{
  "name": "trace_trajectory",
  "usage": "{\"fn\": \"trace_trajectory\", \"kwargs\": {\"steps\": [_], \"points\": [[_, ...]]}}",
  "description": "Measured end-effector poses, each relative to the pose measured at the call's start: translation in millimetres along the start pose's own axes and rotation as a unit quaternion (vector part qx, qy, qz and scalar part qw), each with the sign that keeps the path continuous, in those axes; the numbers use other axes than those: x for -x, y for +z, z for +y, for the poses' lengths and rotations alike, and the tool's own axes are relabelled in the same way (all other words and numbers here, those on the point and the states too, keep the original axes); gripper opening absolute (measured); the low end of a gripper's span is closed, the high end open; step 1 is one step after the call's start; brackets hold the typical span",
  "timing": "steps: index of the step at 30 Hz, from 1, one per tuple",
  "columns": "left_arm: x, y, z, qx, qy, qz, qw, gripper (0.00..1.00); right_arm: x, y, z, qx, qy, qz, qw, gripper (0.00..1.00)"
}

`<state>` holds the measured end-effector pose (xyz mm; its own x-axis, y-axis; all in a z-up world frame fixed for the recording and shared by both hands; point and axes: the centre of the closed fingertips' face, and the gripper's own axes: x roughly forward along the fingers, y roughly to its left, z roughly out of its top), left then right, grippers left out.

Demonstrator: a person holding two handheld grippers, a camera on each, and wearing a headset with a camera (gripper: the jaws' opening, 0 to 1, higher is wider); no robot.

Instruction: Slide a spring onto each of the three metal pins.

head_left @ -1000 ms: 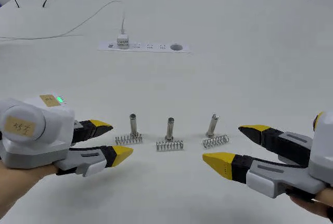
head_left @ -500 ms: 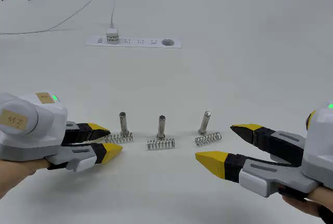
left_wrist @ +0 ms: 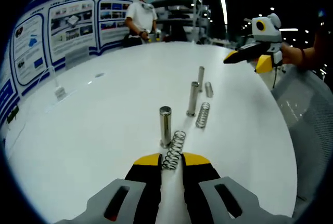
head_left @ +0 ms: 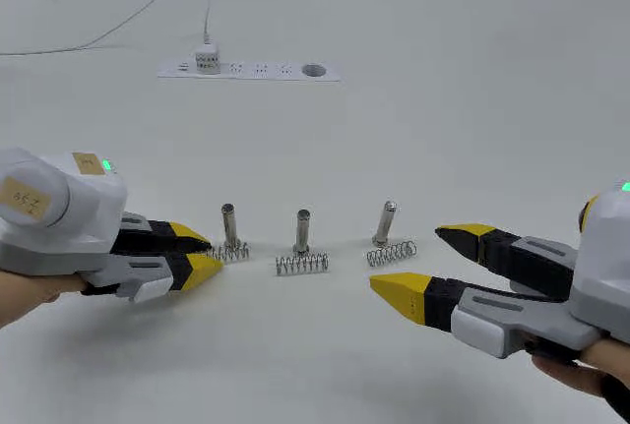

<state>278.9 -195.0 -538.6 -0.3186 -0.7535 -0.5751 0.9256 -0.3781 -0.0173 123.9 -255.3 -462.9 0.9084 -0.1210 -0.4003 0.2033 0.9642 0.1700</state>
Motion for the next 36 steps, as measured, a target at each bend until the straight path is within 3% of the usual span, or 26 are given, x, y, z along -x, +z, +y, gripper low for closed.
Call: {"fn": "trace_trajectory", "kwargs": {"steps": [10, 19, 24, 36], "points": [[0.9, -2.2, -8.6, -0.026, -0.02, 0.012, 0.9994, 0.1, 0.0, -0.2, 0.4, -0.004, -0.002, 0.0, 1.0, 0.57], [9.7, -4.3, -16.9, -0.02, -0.023, 0.011, 0.9995, 0.1, 1.2, 4.0, 2.6, -0.002, -0.001, -0.004, 1.0, 0.57], [18.9, 3.2, -23.0, -0.012, -0.018, -0.007, 0.9998, 0.1, 0.3, 10.1, 8.5, 0.0, 0.006, -0.011, 0.9999, 0.56], [39.0, 27.1, -41.2, 0.037, 0.01, -0.085, 0.9956, 0.1, -15.1, 35.7, 30.8, -0.016, 0.041, -0.039, 0.9983, 0.51]]}}
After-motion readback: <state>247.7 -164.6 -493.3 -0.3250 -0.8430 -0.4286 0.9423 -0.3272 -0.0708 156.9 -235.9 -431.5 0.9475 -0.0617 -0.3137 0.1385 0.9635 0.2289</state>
